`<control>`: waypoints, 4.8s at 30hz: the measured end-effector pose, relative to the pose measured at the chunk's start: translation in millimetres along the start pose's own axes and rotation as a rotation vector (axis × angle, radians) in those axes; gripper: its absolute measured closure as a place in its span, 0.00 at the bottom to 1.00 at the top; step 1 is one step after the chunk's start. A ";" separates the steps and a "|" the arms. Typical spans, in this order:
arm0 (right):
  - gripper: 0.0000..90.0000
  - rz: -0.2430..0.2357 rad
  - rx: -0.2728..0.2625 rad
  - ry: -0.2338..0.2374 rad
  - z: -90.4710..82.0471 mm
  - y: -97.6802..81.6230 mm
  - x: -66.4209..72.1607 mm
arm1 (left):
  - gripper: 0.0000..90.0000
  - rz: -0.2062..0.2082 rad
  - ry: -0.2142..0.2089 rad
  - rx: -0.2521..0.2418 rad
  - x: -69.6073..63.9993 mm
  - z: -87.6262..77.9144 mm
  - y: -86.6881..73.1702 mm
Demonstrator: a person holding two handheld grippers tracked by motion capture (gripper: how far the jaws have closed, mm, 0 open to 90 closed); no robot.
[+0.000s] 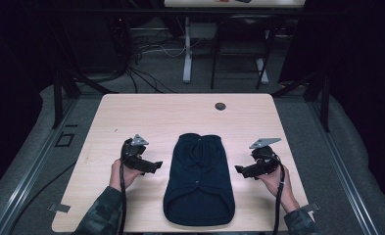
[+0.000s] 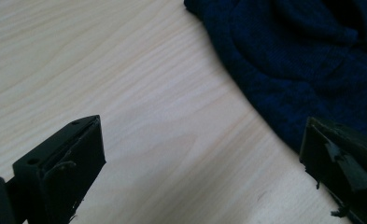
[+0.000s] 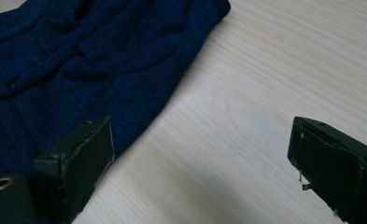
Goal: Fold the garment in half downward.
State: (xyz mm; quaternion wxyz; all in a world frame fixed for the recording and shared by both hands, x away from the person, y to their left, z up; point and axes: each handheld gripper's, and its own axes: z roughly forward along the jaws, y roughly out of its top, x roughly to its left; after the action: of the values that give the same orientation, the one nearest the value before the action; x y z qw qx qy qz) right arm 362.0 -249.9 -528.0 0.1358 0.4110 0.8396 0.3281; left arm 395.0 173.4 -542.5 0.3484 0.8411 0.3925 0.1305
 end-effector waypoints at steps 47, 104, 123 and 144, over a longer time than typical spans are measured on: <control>0.25 0.039 0.149 0.071 114.7 97.7 -21.8 | 0.14 0.032 -0.051 0.152 -4.8 117.0 99.6; 0.77 -0.038 0.056 0.055 114.4 91.9 -0.3 | 0.73 0.123 -0.077 0.067 -25.6 103.5 97.1; 0.77 -0.122 -0.048 0.024 69.5 100.2 13.7 | 0.73 0.165 -0.124 0.000 -30.3 63.4 110.4; 0.75 -0.182 -0.100 -0.006 41.3 102.2 22.1 | 0.73 0.255 -0.133 -0.070 -44.2 31.8 117.7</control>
State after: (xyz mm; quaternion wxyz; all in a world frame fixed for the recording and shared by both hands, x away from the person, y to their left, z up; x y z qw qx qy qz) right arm 430.2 -168.8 -490.1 0.1881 0.3267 0.8556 0.3547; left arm 448.6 71.9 -482.1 0.3834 0.8782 0.2539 0.1312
